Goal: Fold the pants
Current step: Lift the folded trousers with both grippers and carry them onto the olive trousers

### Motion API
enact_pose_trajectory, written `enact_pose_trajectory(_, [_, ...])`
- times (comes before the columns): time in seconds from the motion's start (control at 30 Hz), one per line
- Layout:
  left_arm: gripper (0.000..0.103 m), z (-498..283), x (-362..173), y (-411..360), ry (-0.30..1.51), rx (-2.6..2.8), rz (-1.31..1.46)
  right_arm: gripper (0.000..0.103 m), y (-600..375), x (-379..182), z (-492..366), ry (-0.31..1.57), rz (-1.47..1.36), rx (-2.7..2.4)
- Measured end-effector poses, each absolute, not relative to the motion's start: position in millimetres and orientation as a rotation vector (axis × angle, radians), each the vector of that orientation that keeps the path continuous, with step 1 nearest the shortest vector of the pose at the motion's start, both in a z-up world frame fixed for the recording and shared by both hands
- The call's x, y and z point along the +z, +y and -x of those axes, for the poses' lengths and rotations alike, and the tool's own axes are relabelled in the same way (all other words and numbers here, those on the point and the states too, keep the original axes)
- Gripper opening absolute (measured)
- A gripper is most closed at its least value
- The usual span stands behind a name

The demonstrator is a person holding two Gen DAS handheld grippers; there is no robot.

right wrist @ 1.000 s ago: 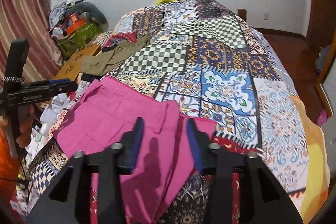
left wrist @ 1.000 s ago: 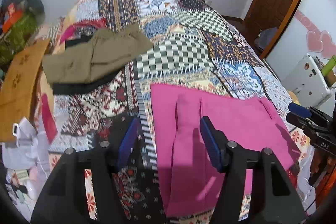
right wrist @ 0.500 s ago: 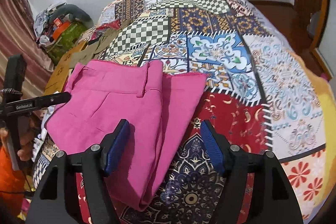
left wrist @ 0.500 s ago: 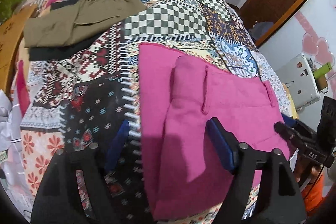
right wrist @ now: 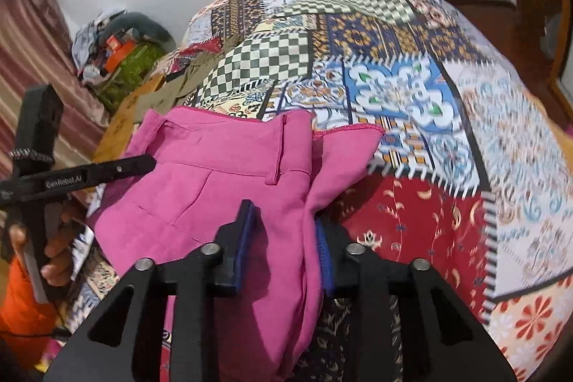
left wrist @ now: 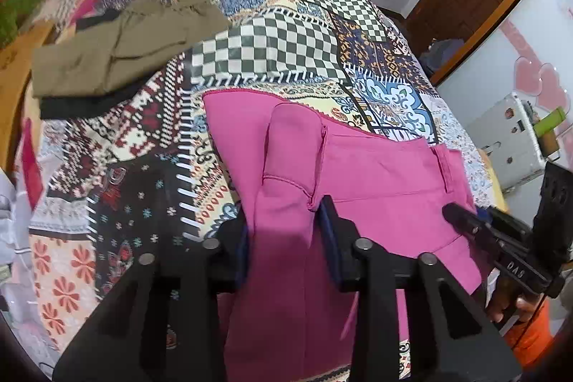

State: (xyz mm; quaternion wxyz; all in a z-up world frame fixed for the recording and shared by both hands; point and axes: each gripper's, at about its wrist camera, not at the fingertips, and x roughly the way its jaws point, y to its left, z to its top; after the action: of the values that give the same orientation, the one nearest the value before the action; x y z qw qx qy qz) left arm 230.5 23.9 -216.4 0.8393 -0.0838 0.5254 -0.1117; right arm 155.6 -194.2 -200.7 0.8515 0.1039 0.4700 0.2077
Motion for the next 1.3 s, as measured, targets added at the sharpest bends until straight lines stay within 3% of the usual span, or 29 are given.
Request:
enact_pose_trajectory(0.13, [0.026,-227,-208,28,1.092,-0.218,0.171,0.013,-192,-192,-161,0.961,-0.202,0.455])
enact_pose_trajectory(0.77, [0.022,-263,-130,103,0.852,-0.040,0.076,0.011,-109,-122,-234,0.730,-0.035,0.579])
enact_pose_trajectory(1.3, [0.022,-370,-157,207,0.864,0.148,0.086,0.011,9,-124,-342,0.701,-0.009,0.661])
